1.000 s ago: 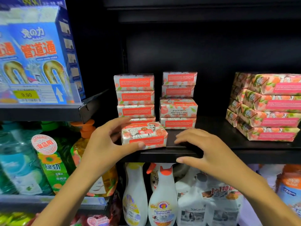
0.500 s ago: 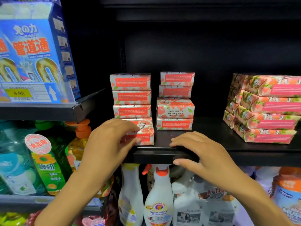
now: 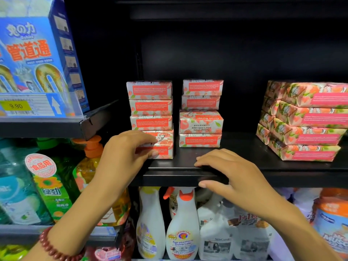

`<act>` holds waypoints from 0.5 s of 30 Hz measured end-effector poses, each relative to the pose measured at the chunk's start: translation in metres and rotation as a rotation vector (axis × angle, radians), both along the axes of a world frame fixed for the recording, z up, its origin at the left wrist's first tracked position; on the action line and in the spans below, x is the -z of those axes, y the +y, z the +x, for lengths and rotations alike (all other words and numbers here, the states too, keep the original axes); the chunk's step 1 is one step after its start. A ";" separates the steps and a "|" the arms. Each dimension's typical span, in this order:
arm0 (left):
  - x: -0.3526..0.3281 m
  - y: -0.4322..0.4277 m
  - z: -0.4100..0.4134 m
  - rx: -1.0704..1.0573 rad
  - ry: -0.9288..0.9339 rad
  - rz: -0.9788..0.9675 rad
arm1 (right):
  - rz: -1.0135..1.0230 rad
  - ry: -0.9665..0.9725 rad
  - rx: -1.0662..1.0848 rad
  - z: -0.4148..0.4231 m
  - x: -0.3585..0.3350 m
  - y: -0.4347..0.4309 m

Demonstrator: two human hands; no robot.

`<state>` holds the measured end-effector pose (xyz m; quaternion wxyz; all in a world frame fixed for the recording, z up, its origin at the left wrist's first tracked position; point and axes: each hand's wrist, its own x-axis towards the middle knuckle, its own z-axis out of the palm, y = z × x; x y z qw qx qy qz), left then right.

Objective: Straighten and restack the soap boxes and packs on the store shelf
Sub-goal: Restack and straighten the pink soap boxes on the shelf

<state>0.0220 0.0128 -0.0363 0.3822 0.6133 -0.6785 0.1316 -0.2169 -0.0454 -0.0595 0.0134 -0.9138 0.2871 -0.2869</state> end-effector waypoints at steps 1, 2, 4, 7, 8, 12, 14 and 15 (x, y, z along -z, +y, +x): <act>0.000 -0.001 0.000 0.001 0.003 0.002 | 0.005 -0.004 -0.008 0.000 -0.001 -0.001; 0.000 -0.002 0.001 0.001 0.003 0.002 | 0.024 -0.023 -0.021 0.000 -0.002 -0.001; 0.001 -0.003 0.000 -0.009 -0.001 0.001 | 0.096 -0.162 -0.067 0.002 -0.008 -0.003; 0.004 0.000 -0.007 -0.021 0.003 -0.048 | 0.007 -0.436 -0.045 0.004 -0.024 -0.011; 0.006 0.002 -0.012 0.005 0.014 -0.093 | -0.049 -0.469 -0.003 0.006 -0.030 -0.016; 0.018 0.007 -0.039 0.175 0.035 -0.172 | -0.078 -0.260 0.197 0.015 -0.049 -0.044; 0.023 0.005 -0.047 0.219 0.028 -0.124 | -0.049 -0.085 0.256 0.020 -0.050 -0.053; 0.026 0.004 -0.049 0.219 0.021 -0.096 | -0.054 -0.028 0.268 0.022 -0.049 -0.056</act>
